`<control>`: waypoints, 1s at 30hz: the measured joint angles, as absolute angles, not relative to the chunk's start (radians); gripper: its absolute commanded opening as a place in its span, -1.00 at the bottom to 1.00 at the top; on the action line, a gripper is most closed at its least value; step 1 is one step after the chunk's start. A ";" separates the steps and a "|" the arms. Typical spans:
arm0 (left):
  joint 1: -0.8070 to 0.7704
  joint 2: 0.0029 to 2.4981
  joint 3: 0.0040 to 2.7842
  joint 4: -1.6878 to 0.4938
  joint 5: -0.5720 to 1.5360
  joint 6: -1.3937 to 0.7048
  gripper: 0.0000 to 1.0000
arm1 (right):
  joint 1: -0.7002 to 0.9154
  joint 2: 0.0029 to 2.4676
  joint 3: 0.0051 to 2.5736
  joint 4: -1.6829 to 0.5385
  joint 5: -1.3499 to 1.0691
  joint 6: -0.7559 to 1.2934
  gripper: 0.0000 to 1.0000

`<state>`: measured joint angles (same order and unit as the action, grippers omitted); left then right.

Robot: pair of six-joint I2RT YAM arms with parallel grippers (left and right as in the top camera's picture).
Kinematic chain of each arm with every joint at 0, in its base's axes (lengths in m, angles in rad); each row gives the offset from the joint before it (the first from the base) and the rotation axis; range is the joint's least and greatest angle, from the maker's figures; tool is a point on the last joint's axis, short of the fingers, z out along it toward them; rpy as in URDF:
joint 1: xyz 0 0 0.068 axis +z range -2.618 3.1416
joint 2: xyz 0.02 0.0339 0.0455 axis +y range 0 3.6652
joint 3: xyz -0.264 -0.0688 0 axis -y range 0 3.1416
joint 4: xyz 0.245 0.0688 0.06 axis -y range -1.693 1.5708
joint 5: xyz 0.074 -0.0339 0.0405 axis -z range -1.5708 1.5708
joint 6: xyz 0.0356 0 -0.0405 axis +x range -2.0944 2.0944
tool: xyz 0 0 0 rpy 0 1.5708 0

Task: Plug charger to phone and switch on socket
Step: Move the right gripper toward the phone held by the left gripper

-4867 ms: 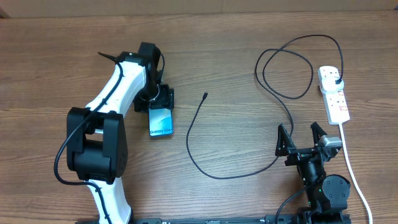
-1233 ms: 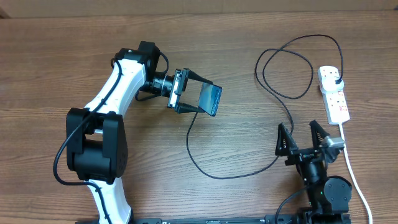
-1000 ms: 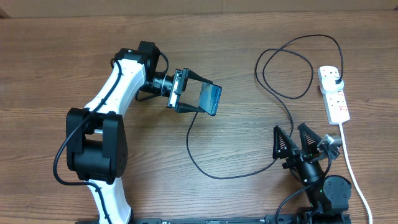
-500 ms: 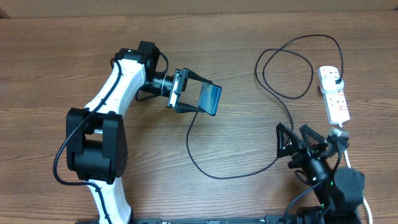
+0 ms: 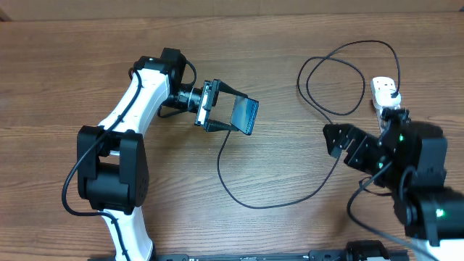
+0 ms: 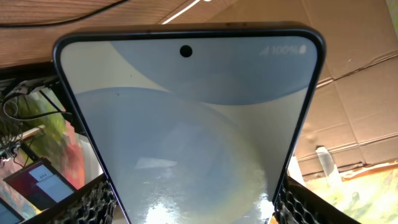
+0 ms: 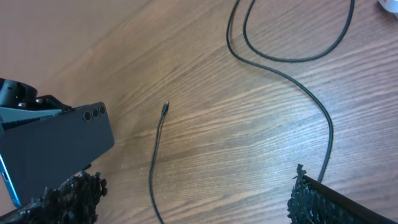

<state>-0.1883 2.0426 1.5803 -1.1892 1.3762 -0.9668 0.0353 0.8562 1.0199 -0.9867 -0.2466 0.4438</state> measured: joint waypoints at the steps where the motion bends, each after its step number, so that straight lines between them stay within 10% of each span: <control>1: -0.188 2.043 1.580 -1.189 1.375 -0.967 -0.14 | 0.035 0.878 1.036 -0.988 -0.247 0.442 1.00; 30: -0.188 2.043 1.580 -1.143 0.899 -1.173 -0.13 | 0.294 1.409 1.048 -0.591 -0.665 0.590 0.44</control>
<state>-0.1883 2.0426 1.5803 -1.1427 0.8986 -1.1732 0.2943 1.4094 1.0477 -0.5911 -0.6651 0.5903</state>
